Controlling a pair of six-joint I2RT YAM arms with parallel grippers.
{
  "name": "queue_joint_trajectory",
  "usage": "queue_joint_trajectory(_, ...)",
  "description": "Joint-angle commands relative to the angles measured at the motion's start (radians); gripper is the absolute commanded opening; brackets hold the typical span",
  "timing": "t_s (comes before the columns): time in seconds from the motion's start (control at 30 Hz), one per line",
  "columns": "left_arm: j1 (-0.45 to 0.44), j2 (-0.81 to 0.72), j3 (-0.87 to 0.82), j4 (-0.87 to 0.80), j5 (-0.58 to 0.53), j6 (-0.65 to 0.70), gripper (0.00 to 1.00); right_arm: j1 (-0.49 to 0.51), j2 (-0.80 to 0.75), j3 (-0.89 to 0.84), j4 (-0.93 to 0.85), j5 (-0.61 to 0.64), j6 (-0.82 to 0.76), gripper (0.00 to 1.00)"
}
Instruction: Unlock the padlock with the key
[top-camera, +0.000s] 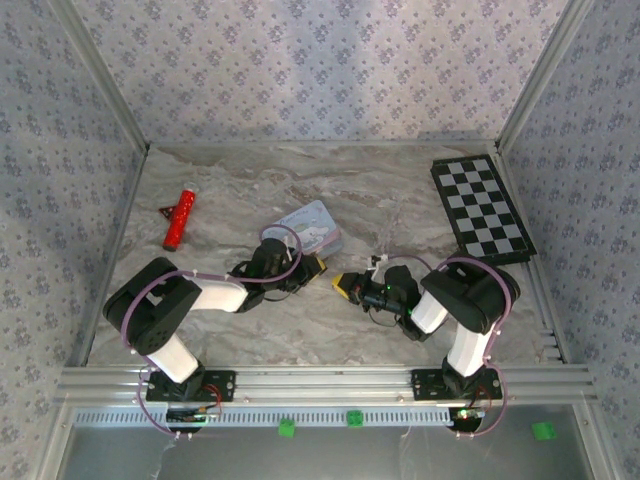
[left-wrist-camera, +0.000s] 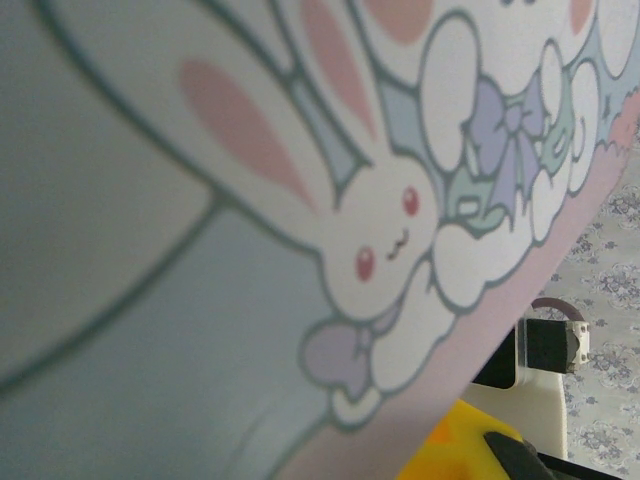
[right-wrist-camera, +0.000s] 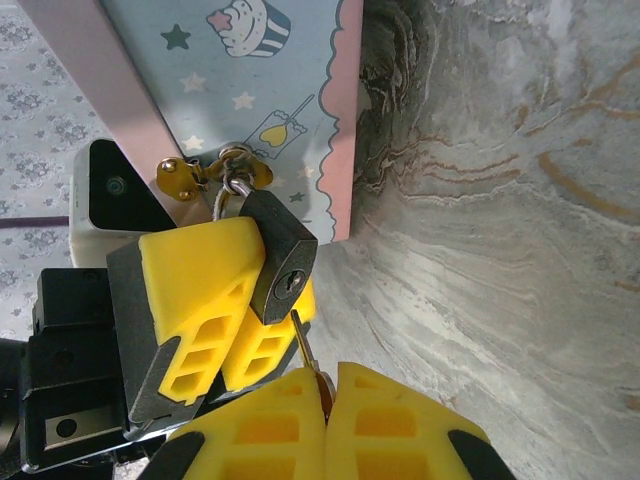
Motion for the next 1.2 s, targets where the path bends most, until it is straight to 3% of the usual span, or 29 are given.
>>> queue_joint_trajectory(0.0, 0.003, -0.005, -0.002, -0.008, 0.078, -0.073, 0.08, -0.007, -0.002, 0.019, 0.026, 0.018, -0.01, 0.0)
queue_joint_trajectory(1.17, 0.012, -0.015, -0.025, 0.072, 0.078, -0.101, 0.09, -0.02, 0.039, 0.075, 0.026, 0.016, 0.0, 0.0)
